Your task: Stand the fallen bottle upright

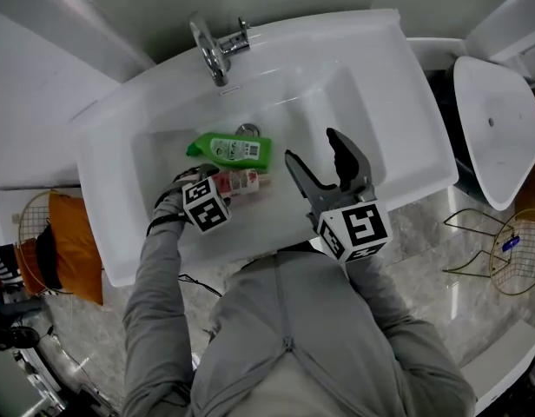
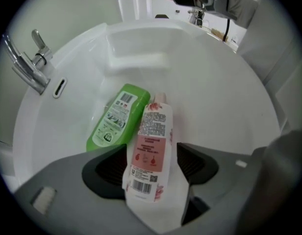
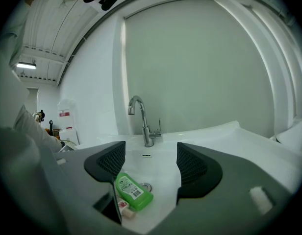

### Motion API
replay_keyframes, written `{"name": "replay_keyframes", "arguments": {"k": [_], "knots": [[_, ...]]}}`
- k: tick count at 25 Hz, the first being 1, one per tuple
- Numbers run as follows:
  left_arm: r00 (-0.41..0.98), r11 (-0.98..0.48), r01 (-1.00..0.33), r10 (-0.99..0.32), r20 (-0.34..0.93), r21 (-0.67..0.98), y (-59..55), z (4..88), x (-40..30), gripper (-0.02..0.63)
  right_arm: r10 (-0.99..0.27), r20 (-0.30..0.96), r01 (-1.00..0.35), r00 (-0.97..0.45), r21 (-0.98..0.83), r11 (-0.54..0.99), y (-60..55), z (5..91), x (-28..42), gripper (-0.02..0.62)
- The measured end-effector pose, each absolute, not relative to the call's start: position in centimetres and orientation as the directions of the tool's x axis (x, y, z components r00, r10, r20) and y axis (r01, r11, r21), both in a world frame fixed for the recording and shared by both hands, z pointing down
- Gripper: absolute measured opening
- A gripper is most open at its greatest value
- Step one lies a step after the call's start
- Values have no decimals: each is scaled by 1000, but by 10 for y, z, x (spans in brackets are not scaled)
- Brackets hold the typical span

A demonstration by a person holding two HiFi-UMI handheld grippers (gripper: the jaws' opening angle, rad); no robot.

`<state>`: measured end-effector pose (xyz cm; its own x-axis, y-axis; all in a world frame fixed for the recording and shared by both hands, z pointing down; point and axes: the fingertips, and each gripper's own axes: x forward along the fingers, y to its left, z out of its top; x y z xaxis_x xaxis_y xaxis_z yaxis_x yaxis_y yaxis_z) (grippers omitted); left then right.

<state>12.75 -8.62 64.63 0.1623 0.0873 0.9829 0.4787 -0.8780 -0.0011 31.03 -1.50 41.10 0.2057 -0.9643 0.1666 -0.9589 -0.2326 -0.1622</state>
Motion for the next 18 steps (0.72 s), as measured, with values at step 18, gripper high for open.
{"name": "replay_keyframes", "arguments": {"k": [18], "knots": [[-70, -801, 587, 97, 993, 120, -77, 696, 133, 362, -952, 208, -944, 226, -196, -267, -12, 431, 340, 328]]}}
